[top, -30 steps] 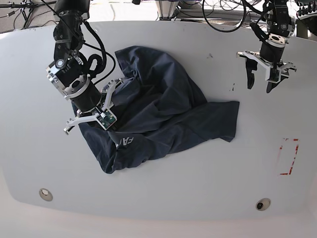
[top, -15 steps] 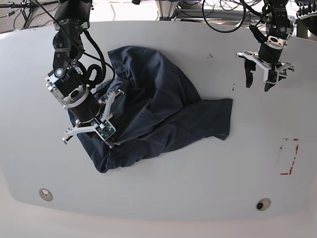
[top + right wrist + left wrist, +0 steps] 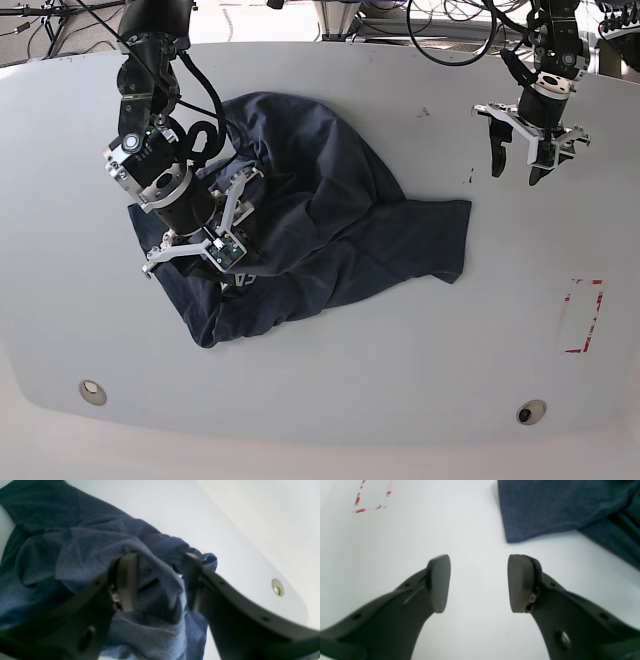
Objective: Fold the T-shirt properly
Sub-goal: 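Drag the held fabric with the right gripper toward the 'AE' print, then lift the held shirt with the right gripper back toward the robot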
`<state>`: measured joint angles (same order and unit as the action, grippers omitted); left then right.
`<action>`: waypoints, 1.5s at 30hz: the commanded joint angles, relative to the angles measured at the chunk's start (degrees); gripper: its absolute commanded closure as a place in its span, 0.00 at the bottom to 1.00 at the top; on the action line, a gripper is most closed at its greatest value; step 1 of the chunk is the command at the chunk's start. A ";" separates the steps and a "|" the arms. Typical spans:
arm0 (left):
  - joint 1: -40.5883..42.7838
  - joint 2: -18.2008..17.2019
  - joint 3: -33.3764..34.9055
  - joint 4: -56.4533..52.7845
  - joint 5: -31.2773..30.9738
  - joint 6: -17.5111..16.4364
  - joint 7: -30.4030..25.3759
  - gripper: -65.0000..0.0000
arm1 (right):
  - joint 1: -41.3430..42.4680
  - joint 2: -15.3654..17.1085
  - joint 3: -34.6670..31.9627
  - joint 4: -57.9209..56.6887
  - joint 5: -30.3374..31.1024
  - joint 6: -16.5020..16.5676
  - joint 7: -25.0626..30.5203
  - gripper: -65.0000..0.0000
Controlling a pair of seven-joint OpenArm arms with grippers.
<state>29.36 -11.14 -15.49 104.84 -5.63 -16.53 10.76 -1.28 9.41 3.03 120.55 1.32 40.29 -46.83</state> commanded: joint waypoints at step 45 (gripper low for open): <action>-3.10 0.17 -0.76 0.27 -0.87 0.30 -0.60 0.47 | -19.91 4.68 -8.69 0.00 -2.65 -0.29 5.80 0.20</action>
<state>26.68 -10.57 -16.03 104.33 -5.87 -16.53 11.60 -20.08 13.37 -5.30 119.77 -1.30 40.07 -43.33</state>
